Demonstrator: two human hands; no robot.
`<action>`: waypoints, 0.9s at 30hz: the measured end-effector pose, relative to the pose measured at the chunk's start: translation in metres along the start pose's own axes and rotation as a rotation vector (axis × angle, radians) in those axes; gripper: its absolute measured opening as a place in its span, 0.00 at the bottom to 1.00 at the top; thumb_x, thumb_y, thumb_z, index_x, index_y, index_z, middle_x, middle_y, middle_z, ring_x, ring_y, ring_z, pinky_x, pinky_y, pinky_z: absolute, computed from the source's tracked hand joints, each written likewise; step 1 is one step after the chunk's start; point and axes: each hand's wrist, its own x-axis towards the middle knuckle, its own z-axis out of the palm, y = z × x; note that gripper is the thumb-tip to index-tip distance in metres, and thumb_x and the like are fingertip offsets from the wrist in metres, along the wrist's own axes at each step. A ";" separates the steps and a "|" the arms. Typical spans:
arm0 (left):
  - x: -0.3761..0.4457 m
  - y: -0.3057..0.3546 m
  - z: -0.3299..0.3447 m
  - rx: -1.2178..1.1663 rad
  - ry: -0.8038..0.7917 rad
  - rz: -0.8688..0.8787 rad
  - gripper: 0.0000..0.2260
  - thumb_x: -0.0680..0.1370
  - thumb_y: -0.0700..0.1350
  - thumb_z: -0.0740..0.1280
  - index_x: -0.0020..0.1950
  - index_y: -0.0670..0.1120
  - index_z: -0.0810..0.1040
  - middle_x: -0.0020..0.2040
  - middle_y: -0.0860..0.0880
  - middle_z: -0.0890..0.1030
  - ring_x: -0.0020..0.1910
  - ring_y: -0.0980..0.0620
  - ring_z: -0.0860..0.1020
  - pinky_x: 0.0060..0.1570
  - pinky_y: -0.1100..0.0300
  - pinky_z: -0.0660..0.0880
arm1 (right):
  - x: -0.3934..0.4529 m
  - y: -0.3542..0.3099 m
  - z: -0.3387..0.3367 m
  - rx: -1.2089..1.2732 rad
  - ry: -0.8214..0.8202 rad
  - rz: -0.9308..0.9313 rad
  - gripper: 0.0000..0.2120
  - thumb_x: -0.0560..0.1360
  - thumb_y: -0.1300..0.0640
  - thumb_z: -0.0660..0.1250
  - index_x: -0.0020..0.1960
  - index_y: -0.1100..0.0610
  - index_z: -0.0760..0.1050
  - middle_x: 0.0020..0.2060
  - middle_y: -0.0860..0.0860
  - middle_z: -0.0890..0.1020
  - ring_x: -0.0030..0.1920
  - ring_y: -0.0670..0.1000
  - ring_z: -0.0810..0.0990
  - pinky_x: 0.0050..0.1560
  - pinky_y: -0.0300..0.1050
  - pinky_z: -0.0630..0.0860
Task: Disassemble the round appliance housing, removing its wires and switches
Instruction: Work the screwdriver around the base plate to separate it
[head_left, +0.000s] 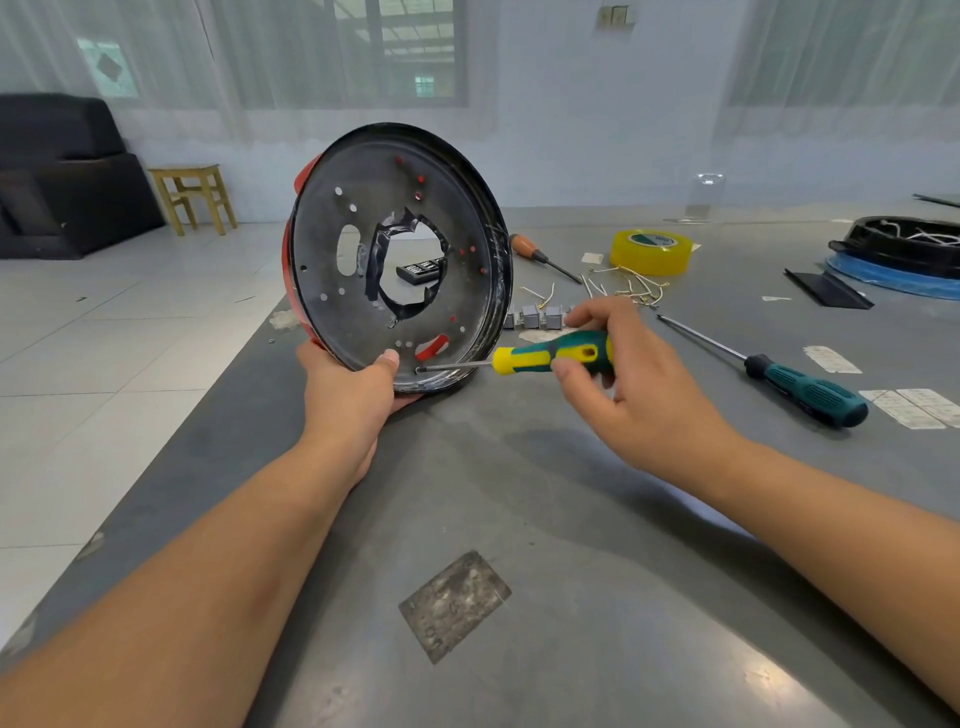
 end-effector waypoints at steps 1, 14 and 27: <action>0.000 0.000 0.000 -0.008 -0.001 -0.003 0.21 0.79 0.33 0.71 0.56 0.57 0.67 0.63 0.50 0.78 0.57 0.45 0.84 0.46 0.43 0.86 | -0.001 0.000 0.000 0.052 -0.023 -0.022 0.15 0.79 0.54 0.68 0.60 0.47 0.66 0.49 0.42 0.74 0.47 0.40 0.75 0.45 0.29 0.69; -0.004 0.003 0.002 -0.017 0.013 0.001 0.20 0.80 0.32 0.70 0.56 0.55 0.67 0.61 0.50 0.78 0.55 0.46 0.84 0.44 0.46 0.86 | -0.004 0.001 -0.001 0.006 -0.032 0.037 0.18 0.76 0.39 0.59 0.64 0.43 0.63 0.45 0.42 0.78 0.40 0.44 0.77 0.41 0.39 0.74; -0.004 0.003 0.001 -0.005 0.014 -0.008 0.20 0.80 0.33 0.71 0.59 0.54 0.67 0.62 0.49 0.78 0.58 0.44 0.84 0.48 0.42 0.86 | -0.003 0.003 0.004 -0.051 0.023 0.049 0.16 0.80 0.39 0.55 0.65 0.43 0.63 0.36 0.43 0.77 0.35 0.43 0.77 0.34 0.38 0.74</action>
